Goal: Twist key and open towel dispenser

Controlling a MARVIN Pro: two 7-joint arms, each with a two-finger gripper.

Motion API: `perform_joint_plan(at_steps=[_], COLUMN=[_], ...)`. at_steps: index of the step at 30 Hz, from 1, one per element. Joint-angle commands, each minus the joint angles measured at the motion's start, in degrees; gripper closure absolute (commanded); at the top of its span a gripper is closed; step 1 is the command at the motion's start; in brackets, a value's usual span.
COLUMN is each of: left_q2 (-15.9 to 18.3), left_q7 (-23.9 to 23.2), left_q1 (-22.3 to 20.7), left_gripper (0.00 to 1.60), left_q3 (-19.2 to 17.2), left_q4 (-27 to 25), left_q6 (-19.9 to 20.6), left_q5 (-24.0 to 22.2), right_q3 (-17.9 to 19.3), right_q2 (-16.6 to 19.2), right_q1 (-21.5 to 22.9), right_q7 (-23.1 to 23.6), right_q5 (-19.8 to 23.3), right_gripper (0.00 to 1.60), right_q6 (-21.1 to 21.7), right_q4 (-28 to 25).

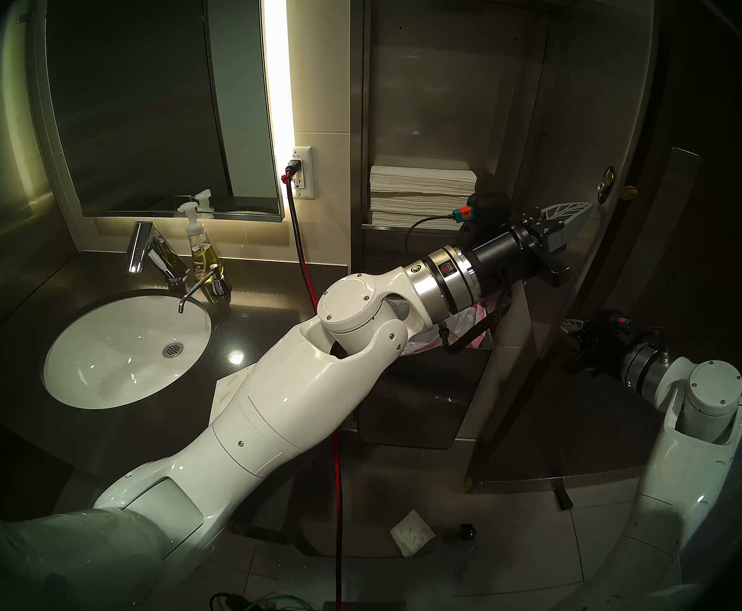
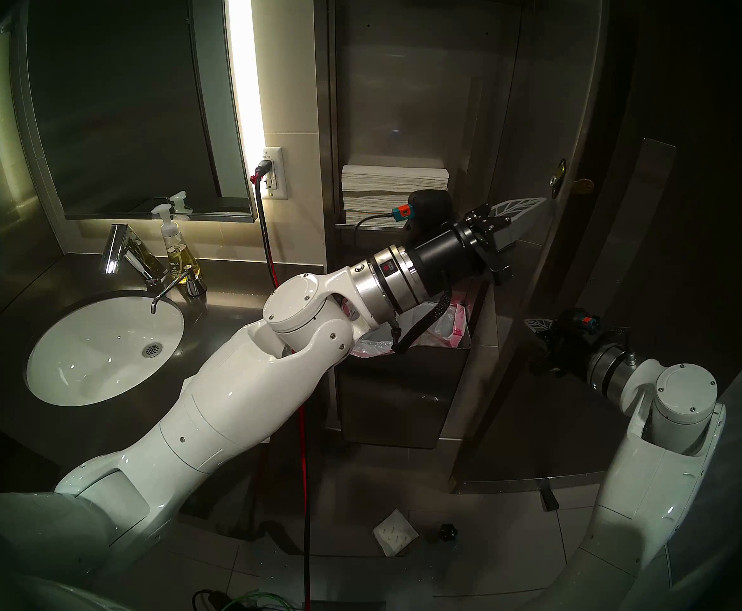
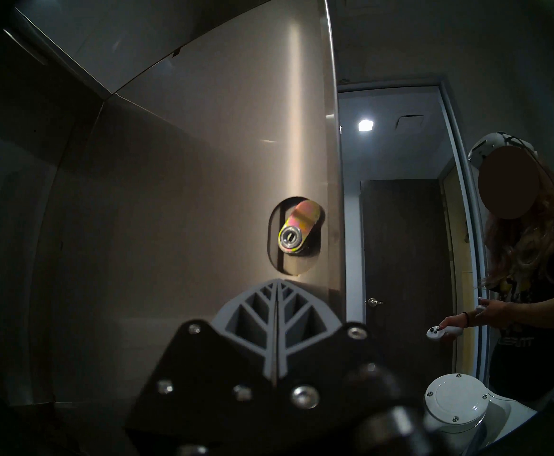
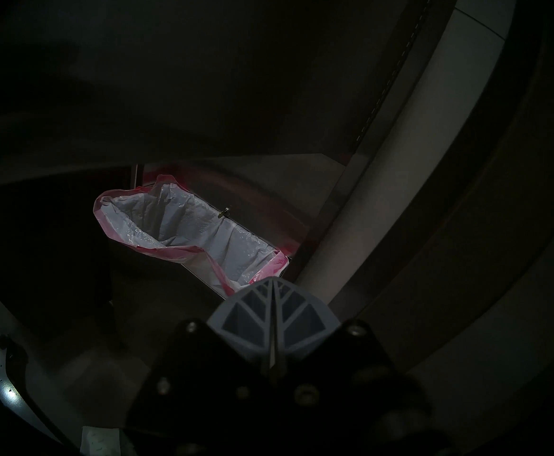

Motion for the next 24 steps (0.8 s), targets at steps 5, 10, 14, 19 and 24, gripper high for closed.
perform_joint_plan(at_steps=[5, 10, 14, 19, 24], left_q2=[-5.1, -6.3, -6.7, -7.7, -8.8], left_q7=[-1.9, -2.7, -3.1, -3.3, -3.8], left_q1=[-3.6, -4.2, -4.4, -4.6, -5.0], left_gripper=[1.6, 1.6, 1.6, 1.6, 1.6], left_q3=[0.8, 1.4, 1.7, 2.1, 2.7], left_q4=[2.0, 3.2, 3.7, 4.5, 5.2], left_q6=[-1.3, -1.8, -2.0, -2.0, -2.1], left_q5=[-1.2, -1.3, -1.3, -1.4, -1.3], right_q3=[2.5, 3.1, 3.3, 3.5, 3.8], right_q2=[0.4, 0.4, 0.5, 0.5, 0.5], right_q1=[-0.7, -1.1, -1.3, -1.5, -1.6], right_q7=[0.1, 0.3, 0.4, 0.7, 1.0], right_q5=[0.4, 0.6, 0.8, 1.0, 1.1], right_gripper=[1.6, 1.6, 1.6, 1.6, 1.6], right_q6=[0.0, -0.1, -0.2, -0.4, -0.5], right_q4=[-1.2, -1.3, -1.3, -1.3, -1.5])
